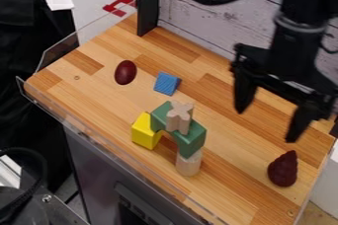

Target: Put cone on plus

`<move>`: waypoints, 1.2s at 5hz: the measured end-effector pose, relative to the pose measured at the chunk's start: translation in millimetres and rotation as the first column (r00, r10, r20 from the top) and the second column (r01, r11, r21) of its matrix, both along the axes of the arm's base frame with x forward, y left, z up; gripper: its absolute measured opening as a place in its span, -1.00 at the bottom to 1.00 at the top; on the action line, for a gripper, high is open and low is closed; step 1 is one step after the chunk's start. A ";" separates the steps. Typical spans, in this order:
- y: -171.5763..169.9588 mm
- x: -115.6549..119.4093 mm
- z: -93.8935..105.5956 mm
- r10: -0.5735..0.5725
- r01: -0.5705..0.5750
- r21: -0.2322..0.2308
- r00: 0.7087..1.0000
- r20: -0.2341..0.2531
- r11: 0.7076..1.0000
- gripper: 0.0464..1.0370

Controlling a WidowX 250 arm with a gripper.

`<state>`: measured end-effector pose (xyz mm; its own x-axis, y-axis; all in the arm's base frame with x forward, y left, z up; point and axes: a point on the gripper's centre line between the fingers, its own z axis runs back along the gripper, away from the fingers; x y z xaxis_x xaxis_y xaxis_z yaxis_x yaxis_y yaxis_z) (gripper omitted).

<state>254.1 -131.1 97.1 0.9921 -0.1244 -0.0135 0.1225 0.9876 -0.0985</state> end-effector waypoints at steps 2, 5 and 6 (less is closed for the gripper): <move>-11.1 5.9 -11.1 -0.016 0.016 -0.021 1.000 -0.009 1.000 0.92; -17.4 12.6 -37.9 -0.032 0.031 -0.011 0.996 -0.078 0.999 0.92; -18.5 13.7 -47.6 -0.033 0.032 -0.006 0.995 -0.099 0.999 0.92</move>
